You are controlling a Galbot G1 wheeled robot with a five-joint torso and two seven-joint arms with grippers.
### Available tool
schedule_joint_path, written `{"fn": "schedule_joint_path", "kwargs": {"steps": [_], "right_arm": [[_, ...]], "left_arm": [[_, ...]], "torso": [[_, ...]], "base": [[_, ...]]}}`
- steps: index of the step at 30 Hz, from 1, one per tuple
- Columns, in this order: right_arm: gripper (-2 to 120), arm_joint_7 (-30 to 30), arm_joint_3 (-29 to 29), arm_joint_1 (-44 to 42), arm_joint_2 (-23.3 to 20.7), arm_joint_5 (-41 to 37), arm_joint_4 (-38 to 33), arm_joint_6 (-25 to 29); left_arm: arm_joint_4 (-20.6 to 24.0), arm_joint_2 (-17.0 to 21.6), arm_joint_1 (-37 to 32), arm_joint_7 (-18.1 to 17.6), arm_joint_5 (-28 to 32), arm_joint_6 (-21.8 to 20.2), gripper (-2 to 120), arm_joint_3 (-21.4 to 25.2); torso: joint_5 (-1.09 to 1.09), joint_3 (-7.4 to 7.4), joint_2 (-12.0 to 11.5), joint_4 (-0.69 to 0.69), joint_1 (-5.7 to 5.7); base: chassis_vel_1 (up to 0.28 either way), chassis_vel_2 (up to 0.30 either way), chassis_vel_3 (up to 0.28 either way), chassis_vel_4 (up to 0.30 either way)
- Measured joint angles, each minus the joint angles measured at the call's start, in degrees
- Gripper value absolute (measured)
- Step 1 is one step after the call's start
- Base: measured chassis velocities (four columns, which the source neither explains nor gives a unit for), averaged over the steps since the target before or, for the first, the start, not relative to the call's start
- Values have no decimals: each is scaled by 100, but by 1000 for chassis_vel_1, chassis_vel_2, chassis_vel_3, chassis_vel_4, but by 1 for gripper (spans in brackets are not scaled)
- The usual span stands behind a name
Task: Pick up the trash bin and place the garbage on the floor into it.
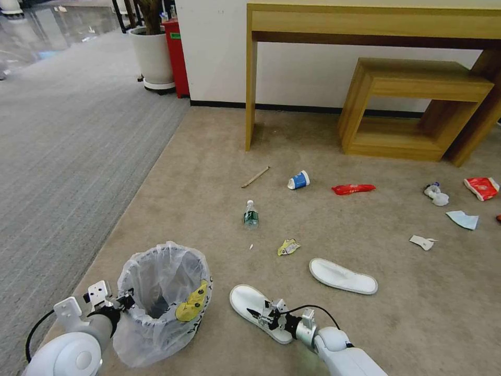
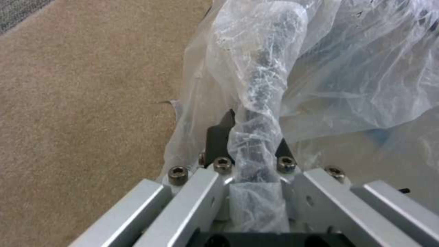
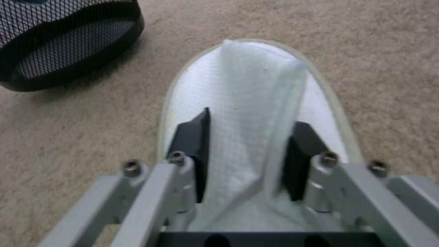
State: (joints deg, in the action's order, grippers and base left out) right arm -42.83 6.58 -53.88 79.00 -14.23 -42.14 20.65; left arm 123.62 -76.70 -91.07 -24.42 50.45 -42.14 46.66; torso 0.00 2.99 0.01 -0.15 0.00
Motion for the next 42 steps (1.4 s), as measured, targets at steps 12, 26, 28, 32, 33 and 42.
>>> {"fn": "schedule_joint_path", "kwargs": {"steps": [12, 26, 28, 32, 33, 42], "right_arm": [[0, -23, 118, -174, -145, -163, -328, 36], [0, -140, 523, -626, -900, -1098, -1905, 27], [0, -184, 575, -628, -1097, -1327, -2395, 68], [0, -185, 580, -618, -1305, -1550, -2946, 65], [0, -184, 569, -603, -1435, -1670, -3299, 33], [0, -86, 371, -519, -1828, -2024, -4513, -148]], "left_arm": [[9, -7, 0, 3, 0, 0, 2, -4], [-127, -13, 89, 9, -35, 0, 2, -76], [-111, -29, 91, 9, -37, 0, 2, -97], [-81, -41, 91, 9, -39, 0, 2, -119], [-51, -46, 91, 9, -39, 0, 2, -140], [411, 61, 87, -202, 397, 0, 2, -164]], "torso": [[1, 0, 0, 0, 0], [1, 0, 0, -1, 0], [1, 0, 0, 0, 0], [0, 0, 0, 0, 0], [0, 0, 0, 0, 0], [1, 0, 0, 0, 0]], "base": [[0, 0, 0, 0], [0, 0, 0, 0], [0, 0, 0, 0], [0, 0, 0, 0], [0, 0, 0, 0], [0, 0, 0, 0]]}}
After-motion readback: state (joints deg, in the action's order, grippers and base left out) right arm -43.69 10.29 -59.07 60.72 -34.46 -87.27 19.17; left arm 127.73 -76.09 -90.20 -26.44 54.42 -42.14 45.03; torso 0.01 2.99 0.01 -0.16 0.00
